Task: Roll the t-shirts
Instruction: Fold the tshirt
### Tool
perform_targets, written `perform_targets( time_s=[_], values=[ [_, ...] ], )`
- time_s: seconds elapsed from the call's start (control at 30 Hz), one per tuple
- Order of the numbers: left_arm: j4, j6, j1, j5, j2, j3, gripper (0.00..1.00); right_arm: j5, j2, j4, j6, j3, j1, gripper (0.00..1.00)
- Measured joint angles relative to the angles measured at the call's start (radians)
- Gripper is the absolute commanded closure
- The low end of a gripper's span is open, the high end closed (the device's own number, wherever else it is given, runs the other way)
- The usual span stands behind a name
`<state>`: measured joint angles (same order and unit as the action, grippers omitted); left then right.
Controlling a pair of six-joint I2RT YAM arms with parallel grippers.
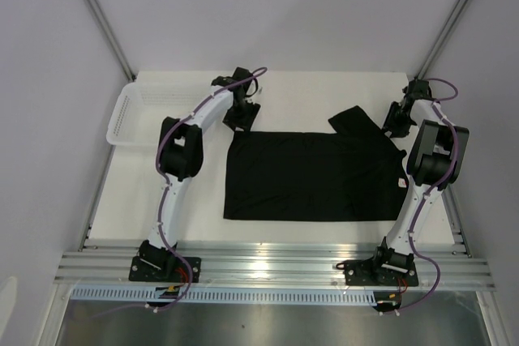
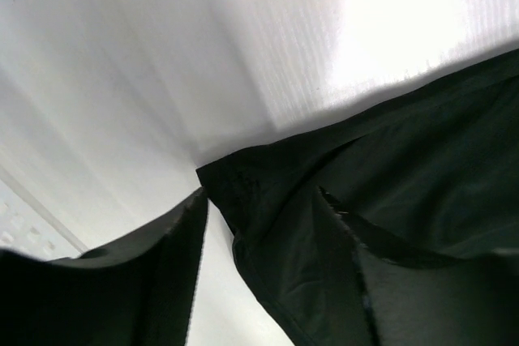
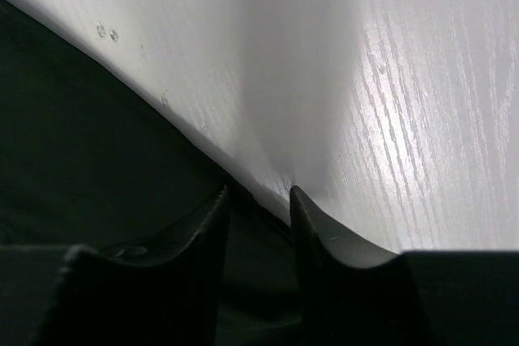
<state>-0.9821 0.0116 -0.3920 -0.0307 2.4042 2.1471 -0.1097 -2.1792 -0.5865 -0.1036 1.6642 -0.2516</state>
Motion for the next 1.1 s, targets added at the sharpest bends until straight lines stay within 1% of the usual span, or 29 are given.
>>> perform_targets(
  time_s=[0.1,0.17,0.2,0.23,0.4,0.57,0.6,0.67,0.8,0.93,1.1],
  values=[
    [-0.016,-0.014,0.013,-0.017,0.004,0.000,0.48,0.000,-0.001,0.003,0.000,-0.001,0.002,0.68],
    [-0.016,-0.013,0.022,-0.021,0.004,0.000,0.48,-0.001,-0.001,0.006,0.000,-0.004,0.002,0.71],
    [-0.016,-0.005,0.023,-0.021,0.004,0.000,0.51,-0.001,-0.001,0.011,0.000,-0.006,0.002,0.71],
    [-0.017,0.002,0.025,-0.021,0.004,0.000,0.51,-0.001,-0.001,0.015,0.000,-0.008,0.003,0.71],
    [-0.066,0.082,0.012,0.004,0.021,0.042,0.48,0.000,0.000,0.034,0.000,-0.015,0.009,0.73],
    [-0.130,0.113,-0.016,0.003,0.068,0.132,0.56,0.000,0.002,0.048,-0.001,-0.022,0.023,0.77],
    [-0.140,0.112,-0.019,-0.004,0.077,0.143,0.60,0.000,0.003,0.050,-0.001,-0.023,0.025,0.77],
    [-0.163,0.109,-0.024,-0.020,0.090,0.148,0.62,0.000,0.004,0.054,-0.001,-0.026,0.027,0.78],
    [-0.185,0.102,-0.022,-0.025,0.105,0.145,0.60,0.000,0.010,0.061,-0.001,-0.036,0.027,0.78],
    [-0.169,0.102,-0.020,-0.011,0.105,0.138,0.59,-0.001,0.012,0.062,-0.001,-0.037,0.027,0.78],
    [-0.089,0.103,-0.027,0.061,0.055,0.036,0.54,-0.001,0.015,0.064,-0.005,-0.043,0.027,0.78]
  ],
)
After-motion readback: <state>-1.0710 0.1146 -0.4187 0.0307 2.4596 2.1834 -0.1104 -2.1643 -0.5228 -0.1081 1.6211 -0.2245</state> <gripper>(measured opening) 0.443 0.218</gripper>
